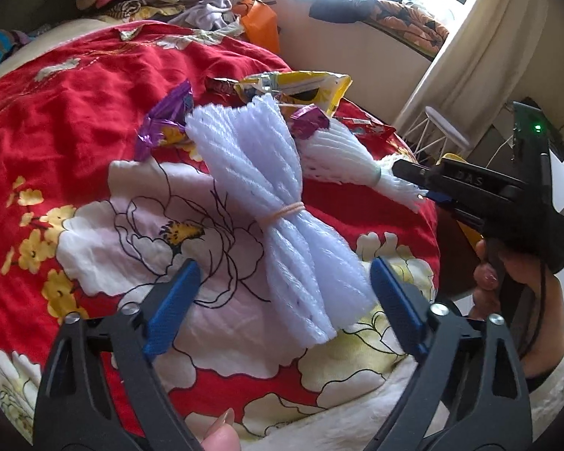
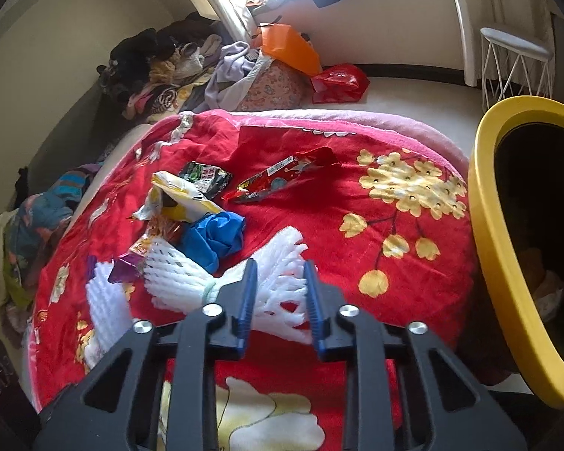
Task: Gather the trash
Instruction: 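Grasp the bundled foam mesh sleeves with the left tool while the right tool grasps a single sleeve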
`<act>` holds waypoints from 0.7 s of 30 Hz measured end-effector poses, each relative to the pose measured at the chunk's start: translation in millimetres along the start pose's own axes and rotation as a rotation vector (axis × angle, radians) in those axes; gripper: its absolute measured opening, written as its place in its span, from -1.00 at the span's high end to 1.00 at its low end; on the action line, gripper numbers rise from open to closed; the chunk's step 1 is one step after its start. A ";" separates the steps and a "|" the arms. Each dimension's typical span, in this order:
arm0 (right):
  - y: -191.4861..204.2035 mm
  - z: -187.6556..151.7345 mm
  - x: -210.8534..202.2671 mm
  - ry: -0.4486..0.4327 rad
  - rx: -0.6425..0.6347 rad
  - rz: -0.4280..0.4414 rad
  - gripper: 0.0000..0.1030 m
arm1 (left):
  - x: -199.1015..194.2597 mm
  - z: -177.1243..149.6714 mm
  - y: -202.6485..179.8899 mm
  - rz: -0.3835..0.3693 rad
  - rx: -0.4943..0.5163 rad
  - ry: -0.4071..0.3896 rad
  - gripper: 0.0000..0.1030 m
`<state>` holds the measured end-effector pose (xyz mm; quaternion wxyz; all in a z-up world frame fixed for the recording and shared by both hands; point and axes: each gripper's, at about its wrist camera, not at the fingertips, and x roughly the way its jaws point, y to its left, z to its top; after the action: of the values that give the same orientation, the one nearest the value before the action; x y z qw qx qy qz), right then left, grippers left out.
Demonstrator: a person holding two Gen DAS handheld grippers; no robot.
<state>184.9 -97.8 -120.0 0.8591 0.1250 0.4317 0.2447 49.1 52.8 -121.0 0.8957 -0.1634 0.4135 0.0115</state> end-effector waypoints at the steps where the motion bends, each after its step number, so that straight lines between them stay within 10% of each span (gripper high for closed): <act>1: 0.2 -0.3 -2.2 -0.001 -0.005 0.005 0.62 | 0.2 -0.5 -0.3 -0.003 0.001 0.003 -0.38; 10: 7.7 -1.4 -23.4 -0.019 -0.086 0.026 0.75 | -2.4 -1.8 -7.3 -0.025 0.032 0.014 0.44; 21: 20.5 5.9 -60.6 -0.081 -0.169 0.073 0.83 | -30.2 10.2 -15.3 -0.027 0.083 -0.085 0.54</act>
<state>152.4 -112.5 -66.5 0.8738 0.0774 0.3698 0.3061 39.1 44.9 -88.1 0.9185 -0.1311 0.3728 -0.0109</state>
